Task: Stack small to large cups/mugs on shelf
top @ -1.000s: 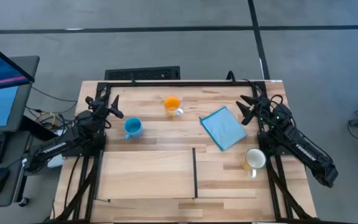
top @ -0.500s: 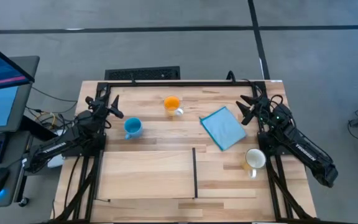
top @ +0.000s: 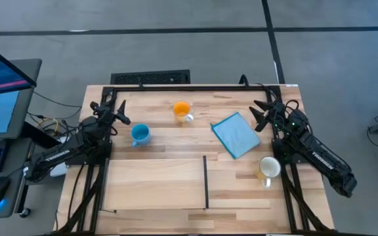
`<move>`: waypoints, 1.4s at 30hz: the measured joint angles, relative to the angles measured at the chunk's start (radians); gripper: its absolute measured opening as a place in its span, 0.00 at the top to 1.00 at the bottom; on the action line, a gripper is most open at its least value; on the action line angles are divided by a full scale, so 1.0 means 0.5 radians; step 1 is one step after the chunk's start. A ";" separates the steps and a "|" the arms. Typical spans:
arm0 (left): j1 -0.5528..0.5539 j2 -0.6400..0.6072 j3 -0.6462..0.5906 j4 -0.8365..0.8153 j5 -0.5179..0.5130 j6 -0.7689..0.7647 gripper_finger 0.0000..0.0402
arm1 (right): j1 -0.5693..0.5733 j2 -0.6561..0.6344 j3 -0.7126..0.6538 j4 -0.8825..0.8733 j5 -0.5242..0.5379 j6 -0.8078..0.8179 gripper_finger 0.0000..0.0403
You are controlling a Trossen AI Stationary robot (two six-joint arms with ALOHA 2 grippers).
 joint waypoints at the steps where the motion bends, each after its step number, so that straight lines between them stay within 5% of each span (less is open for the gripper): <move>1: -0.001 -0.001 0.000 -0.001 0.000 0.000 0.49 | 0.000 0.000 0.000 0.000 0.000 0.000 0.41; 42: 0.000 0.000 0.000 -0.001 -0.003 -0.144 0.49 | -0.002 -0.001 0.000 0.001 0.046 0.020 0.41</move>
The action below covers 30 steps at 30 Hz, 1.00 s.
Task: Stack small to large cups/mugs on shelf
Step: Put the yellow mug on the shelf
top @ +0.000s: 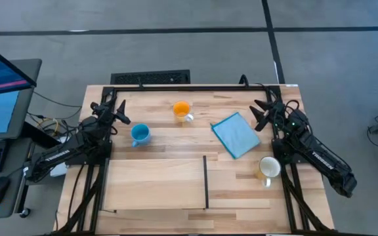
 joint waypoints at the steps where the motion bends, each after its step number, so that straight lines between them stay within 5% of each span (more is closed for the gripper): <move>1: -0.001 0.000 0.000 0.000 0.000 0.001 0.49 | 0.000 0.001 0.000 0.007 0.005 0.049 0.41; 11: 0.000 0.000 0.000 0.000 0.001 -0.026 0.49 | -0.006 0.000 0.000 0.539 0.065 0.762 0.41; 19: 0.000 0.000 0.000 0.000 0.001 -0.060 0.49 | -0.054 0.001 0.068 0.893 0.190 0.872 0.41; 24: 0.000 0.000 0.000 0.000 0.002 -0.060 0.49 | -0.056 0.032 0.463 0.470 0.121 0.510 0.41; 30: 0.000 0.000 0.000 0.000 0.002 -0.044 0.49 | -0.056 0.361 1.281 -0.779 0.117 0.147 0.41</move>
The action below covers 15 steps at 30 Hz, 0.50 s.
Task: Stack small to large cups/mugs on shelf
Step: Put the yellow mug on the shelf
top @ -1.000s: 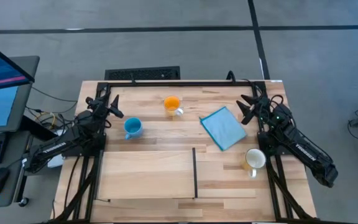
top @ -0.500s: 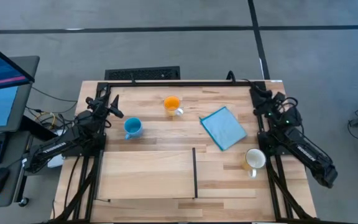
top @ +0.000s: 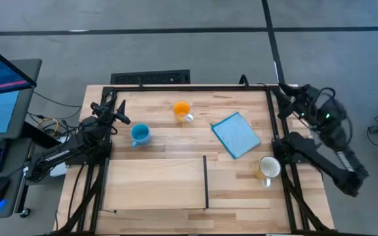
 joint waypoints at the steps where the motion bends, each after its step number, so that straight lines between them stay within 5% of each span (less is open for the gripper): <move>1: 0.000 0.000 0.000 0.000 0.000 0.010 0.49 | 0.001 0.084 0.140 -0.215 -0.009 -0.030 0.41; 8: 0.000 0.000 0.000 0.000 -0.017 0.024 0.49 | 0.047 0.708 0.962 -1.414 -0.139 -0.111 0.41; 15: 0.000 0.000 0.000 0.000 -0.018 0.088 0.49 | 0.231 1.164 1.320 -2.054 -0.274 -0.047 0.41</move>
